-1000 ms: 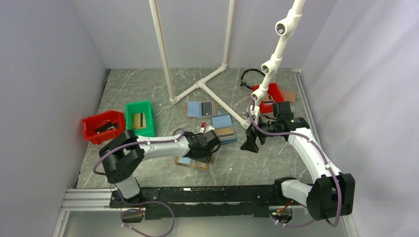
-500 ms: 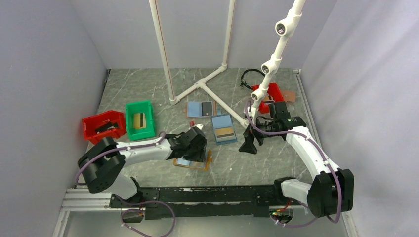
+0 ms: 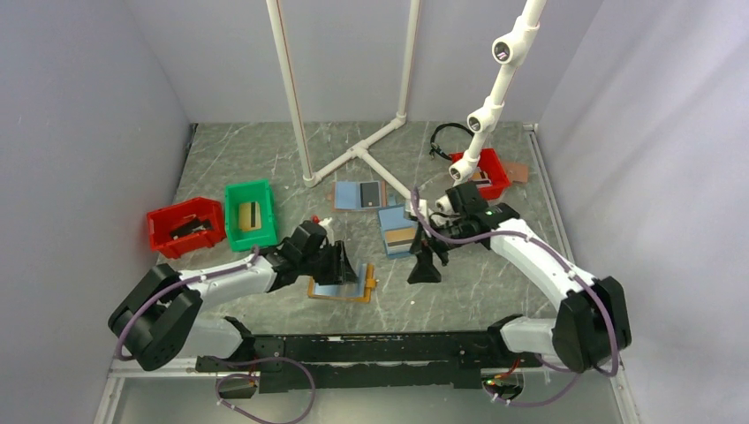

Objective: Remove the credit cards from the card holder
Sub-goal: Remove the credit card from the card holder.

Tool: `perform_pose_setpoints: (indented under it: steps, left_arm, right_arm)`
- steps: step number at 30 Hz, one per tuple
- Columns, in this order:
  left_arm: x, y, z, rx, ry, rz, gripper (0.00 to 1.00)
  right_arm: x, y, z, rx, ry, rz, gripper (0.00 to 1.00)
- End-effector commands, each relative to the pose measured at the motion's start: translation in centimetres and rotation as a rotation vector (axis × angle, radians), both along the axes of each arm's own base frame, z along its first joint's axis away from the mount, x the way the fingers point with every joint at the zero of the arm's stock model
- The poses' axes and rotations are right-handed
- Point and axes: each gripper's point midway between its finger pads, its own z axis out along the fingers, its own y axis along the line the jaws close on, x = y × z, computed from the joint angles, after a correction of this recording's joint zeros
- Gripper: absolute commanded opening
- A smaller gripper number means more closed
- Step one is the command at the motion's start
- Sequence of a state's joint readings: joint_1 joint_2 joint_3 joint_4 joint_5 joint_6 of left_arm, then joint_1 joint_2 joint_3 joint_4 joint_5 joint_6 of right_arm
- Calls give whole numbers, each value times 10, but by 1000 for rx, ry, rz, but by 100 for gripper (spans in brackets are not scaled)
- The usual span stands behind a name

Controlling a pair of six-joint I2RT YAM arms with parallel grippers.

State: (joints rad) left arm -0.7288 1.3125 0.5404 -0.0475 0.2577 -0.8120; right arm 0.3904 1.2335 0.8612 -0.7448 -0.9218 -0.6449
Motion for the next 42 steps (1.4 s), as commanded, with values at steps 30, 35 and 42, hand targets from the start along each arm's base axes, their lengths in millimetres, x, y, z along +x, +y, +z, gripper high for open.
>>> perform_pose_setpoints:
  steps: [30,35,42]
  left_arm:
    - [-7,11,16,-272,34,38,51]
    - [-7,13,16,-282,38,41,54]
    - [-8,18,15,-289,44,58,57]
  right_arm:
    - [33,155,-54,-74,372,-25,0]
    - [33,155,-66,-120,358,-42,2]
    - [38,152,-76,-162,346,-72,4]
